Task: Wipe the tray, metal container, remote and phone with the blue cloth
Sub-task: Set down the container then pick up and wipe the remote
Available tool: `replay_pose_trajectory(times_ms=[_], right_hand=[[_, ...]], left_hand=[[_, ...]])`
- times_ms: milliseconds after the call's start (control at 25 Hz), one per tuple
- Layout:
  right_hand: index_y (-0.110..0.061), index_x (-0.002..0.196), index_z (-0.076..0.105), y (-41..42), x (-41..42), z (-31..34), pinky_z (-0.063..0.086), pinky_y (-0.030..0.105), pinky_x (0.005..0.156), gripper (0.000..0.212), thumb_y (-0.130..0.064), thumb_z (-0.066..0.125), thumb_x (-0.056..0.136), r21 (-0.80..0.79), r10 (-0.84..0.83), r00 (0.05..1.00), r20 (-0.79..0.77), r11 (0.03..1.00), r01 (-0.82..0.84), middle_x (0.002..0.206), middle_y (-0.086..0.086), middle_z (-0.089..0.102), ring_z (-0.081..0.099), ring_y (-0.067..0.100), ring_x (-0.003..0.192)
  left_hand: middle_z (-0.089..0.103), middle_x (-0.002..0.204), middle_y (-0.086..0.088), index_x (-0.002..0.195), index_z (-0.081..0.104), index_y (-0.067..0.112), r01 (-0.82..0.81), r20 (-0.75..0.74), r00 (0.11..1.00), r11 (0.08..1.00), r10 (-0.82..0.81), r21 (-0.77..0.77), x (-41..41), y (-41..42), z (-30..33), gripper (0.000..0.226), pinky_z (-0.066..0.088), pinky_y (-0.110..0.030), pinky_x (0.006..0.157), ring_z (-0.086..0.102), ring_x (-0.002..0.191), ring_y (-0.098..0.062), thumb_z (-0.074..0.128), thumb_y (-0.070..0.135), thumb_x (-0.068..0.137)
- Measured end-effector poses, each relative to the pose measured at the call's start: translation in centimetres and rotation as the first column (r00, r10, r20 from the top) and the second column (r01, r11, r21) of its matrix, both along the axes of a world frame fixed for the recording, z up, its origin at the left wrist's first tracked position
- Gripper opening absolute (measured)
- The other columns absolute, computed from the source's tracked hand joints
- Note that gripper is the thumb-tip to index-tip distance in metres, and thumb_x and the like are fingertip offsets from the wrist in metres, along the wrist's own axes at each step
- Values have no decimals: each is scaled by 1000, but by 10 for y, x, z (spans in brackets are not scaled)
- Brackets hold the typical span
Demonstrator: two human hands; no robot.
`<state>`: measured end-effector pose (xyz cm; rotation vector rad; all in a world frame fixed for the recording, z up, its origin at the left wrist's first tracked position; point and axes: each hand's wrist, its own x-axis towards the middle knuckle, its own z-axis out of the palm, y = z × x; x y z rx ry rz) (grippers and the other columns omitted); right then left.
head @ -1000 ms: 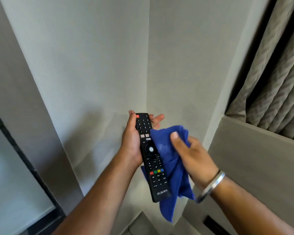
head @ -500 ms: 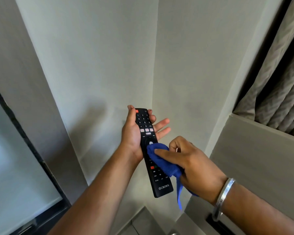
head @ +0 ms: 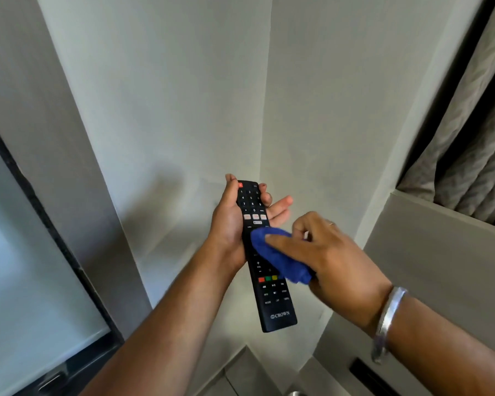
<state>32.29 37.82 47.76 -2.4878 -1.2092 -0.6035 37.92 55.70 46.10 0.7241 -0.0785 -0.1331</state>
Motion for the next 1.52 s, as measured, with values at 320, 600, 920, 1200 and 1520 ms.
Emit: replay_pose_trajectory(times_ms=[320, 600, 920, 1200, 1520], right_hand=[[-20, 113, 67, -18, 10, 4, 51, 37, 56, 45, -8, 76, 70, -183, 200, 978, -56, 961, -207, 87, 8, 56, 52, 21, 72], [-18, 112, 68, -24, -5, -9, 44, 26, 56, 41, -5, 71, 74, -217, 272, 942, -194, 925, -312, 84, 7, 55, 49, 18, 69], [-12, 108, 65, -24, -19, -26, 41, 27, 54, 21, -20, 61, 89, -107, 185, 958, -219, 971, -212, 81, 4, 52, 46, 16, 68], [-19, 123, 60, -33, -8, -6, 43, 30, 54, 59, -2, 69, 67, -162, 109, 990, -90, 979, -123, 89, 7, 54, 48, 18, 72], [-21, 120, 63, -10, -36, -38, 44, 26, 56, 50, -6, 74, 74, -269, 254, 921, -297, 903, -336, 90, 7, 59, 56, 22, 74]], left_hand=[[62, 65, -2, 95, 59, 8, 142, -132, 978, 980, -160, -142, -5, -12, -19, 67, 62, -48, 74, 72, 96, -37, 37, 71, 91], [59, 64, -1, 93, 58, 8, 90, -168, 980, 989, -108, -114, 1, -15, -26, 65, 54, -49, 82, 73, 90, -37, 35, 70, 92], [61, 63, -1, 92, 59, 8, 83, -87, 992, 986, -96, -143, 13, -10, -25, 67, 59, -45, 81, 72, 92, -35, 34, 70, 92], [61, 65, 0, 95, 58, 11, 111, -89, 990, 993, -113, -35, 8, -21, -30, 65, 58, -45, 82, 72, 96, -35, 34, 71, 92], [60, 64, 2, 88, 61, 14, 16, -61, 998, 1000, -16, 6, 22, -1, -19, 65, 57, -49, 84, 72, 96, -33, 33, 73, 91]])
